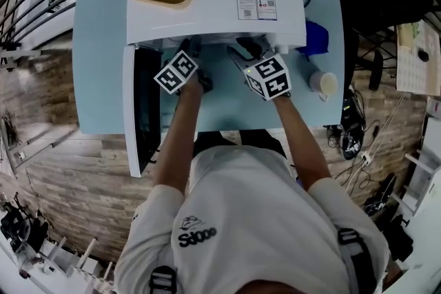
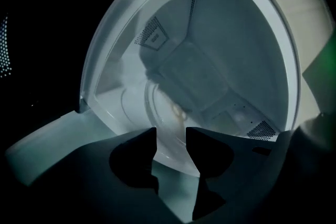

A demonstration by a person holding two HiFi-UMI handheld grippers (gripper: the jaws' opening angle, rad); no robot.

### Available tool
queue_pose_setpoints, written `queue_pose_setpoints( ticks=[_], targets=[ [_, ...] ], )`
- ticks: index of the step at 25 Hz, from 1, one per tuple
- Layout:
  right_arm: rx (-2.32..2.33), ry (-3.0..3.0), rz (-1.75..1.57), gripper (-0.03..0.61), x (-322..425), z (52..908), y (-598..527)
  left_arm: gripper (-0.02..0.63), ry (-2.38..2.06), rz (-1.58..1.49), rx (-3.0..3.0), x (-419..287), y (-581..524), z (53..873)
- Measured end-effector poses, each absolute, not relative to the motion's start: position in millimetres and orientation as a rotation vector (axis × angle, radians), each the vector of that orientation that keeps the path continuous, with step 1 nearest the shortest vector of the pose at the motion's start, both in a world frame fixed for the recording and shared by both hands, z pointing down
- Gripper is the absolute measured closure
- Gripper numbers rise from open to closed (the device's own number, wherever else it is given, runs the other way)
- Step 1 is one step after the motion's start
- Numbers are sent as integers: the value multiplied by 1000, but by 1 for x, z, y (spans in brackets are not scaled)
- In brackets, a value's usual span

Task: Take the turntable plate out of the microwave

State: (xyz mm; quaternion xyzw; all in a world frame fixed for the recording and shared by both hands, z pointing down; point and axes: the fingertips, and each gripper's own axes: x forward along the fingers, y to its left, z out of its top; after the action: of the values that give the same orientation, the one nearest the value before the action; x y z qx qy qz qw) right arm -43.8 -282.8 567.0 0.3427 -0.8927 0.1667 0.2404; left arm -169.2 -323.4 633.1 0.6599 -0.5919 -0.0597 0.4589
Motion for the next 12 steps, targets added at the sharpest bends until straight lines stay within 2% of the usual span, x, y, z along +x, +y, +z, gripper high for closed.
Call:
queue_pose_setpoints(
  ticks=[12],
  targets=[
    [967,-2477,655,457,-56,580,-268,494,-1426,-402,1329,-179,-327,637]
  ],
)
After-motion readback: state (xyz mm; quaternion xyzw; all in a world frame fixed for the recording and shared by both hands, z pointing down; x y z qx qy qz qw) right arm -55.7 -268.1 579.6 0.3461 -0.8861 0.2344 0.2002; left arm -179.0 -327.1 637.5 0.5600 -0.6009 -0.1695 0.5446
